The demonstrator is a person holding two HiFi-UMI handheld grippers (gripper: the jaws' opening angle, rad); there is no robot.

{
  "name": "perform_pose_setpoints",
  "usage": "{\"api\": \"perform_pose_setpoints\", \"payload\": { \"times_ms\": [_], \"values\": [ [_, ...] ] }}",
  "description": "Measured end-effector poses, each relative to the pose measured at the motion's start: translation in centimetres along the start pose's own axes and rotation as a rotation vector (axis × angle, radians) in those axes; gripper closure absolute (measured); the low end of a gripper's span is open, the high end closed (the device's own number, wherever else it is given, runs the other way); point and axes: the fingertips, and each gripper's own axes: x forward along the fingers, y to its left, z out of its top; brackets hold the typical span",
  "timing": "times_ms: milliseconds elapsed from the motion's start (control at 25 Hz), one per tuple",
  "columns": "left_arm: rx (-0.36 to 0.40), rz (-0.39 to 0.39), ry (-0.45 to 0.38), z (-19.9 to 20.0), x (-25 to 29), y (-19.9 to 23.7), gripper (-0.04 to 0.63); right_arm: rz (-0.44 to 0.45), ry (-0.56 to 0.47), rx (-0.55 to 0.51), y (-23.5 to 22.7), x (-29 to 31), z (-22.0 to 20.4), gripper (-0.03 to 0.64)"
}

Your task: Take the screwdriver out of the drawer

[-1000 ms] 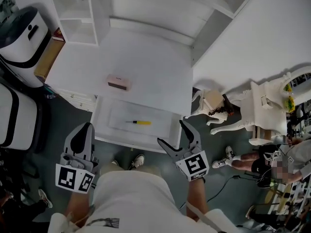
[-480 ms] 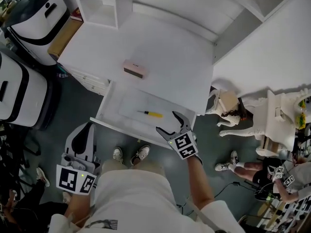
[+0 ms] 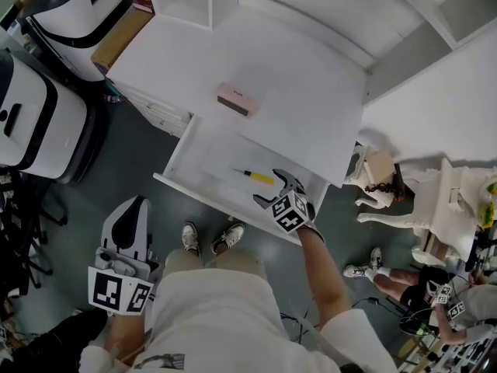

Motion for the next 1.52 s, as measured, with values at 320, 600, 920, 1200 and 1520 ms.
{"api": "perform_pose_setpoints", "payload": {
  "times_ms": [320, 600, 920, 1200, 1520],
  "values": [
    [-0.018, 0.088, 0.039, -1.7, -1.7, 1.6, 0.580, 0.097, 0.125, -0.039, 0.1, 5.5, -2.2, 0.206],
    [-0.022, 0.147, 0.045, -2.3, -3.1, 2.4, 0.580, 0.158, 0.204, -0.088, 0.1, 8.5, -3.4, 0.206],
    [-0.023, 0.183, 0.050, -2.2, -3.8, 2.9, 0.580, 0.206, 0.265, -0.096, 0.4, 10.2, -4.3, 0.206],
    [-0.028, 0.187, 0.062, -2.5, -3.8, 2.8, 0.580, 0.203, 0.291, -0.099, -0.3, 10.7, -4.8, 0.263],
    [-0.025, 0.185, 0.069, -2.6, -3.9, 2.9, 0.580, 0.198, 0.301, -0.092, 0.1, 11.2, -5.3, 0.295]
  ]
}}
